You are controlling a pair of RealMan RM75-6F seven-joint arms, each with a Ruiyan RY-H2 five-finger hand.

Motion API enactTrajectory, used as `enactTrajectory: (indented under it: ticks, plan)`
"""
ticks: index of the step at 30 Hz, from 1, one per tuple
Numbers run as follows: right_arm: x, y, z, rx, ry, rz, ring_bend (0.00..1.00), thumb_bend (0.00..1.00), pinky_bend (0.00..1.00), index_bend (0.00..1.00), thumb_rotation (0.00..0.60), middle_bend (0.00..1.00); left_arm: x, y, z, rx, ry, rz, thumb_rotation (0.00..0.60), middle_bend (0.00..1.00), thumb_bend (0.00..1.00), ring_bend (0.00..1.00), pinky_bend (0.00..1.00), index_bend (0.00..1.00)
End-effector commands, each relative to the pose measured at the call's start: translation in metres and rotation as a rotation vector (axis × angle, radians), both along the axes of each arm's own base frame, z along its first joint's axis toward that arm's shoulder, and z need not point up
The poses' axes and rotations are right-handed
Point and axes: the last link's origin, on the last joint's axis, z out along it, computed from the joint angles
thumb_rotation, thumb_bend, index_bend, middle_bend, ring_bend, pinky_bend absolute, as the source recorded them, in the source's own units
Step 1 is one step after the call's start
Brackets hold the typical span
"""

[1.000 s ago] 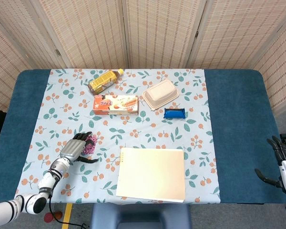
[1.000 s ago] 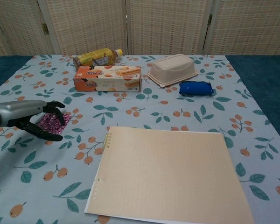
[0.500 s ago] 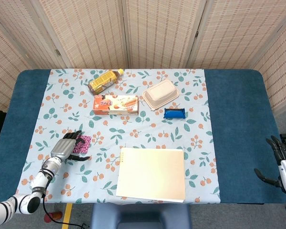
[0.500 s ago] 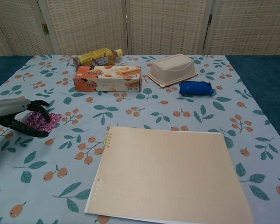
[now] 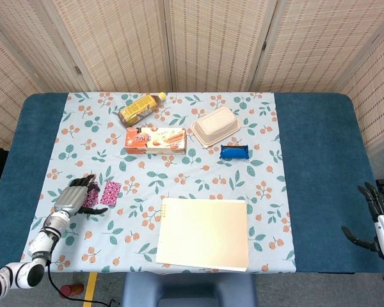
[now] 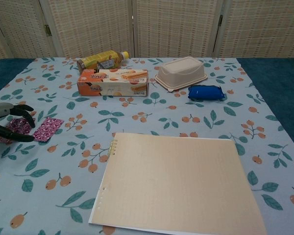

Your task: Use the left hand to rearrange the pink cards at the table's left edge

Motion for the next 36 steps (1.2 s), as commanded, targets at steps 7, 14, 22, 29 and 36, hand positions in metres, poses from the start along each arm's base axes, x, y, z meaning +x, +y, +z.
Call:
enactTrajectory:
  ticks: [7, 14, 22, 29, 36]
  plan:
    - [0.001, 0.000, 0.000, -0.003, -0.002, 0.003, 0.00, 0.28, 0.00, 0.04, 0.600, 0.00, -0.005, -0.009, 0.008, 0.014, -0.022, 0.011, 0.301, 0.00, 0.13, 0.00, 0.00, 0.29]
    - [0.001, -0.001, 0.000, 0.002, 0.000, 0.008, 0.00, 0.28, 0.00, 0.04, 0.600, 0.00, -0.009, -0.015, 0.013, 0.023, -0.024, 0.013, 0.303, 0.00, 0.14, 0.00, 0.00, 0.28]
    - [0.002, -0.001, -0.002, 0.005, 0.000, 0.012, 0.00, 0.28, 0.00, 0.04, 0.600, 0.00, -0.022, -0.017, 0.011, 0.016, 0.005, 0.046, 0.304, 0.00, 0.14, 0.00, 0.00, 0.28]
    - [0.003, -0.002, -0.001, 0.005, 0.000, 0.017, 0.00, 0.28, 0.00, 0.04, 0.600, 0.00, -0.037, -0.020, 0.021, 0.045, 0.017, 0.095, 0.306, 0.00, 0.14, 0.00, 0.00, 0.28]
    - [0.004, -0.003, -0.002, 0.007, -0.002, 0.024, 0.00, 0.28, 0.00, 0.04, 0.600, 0.00, -0.051, -0.023, 0.035, 0.080, 0.038, 0.124, 0.302, 0.00, 0.14, 0.00, 0.00, 0.28]
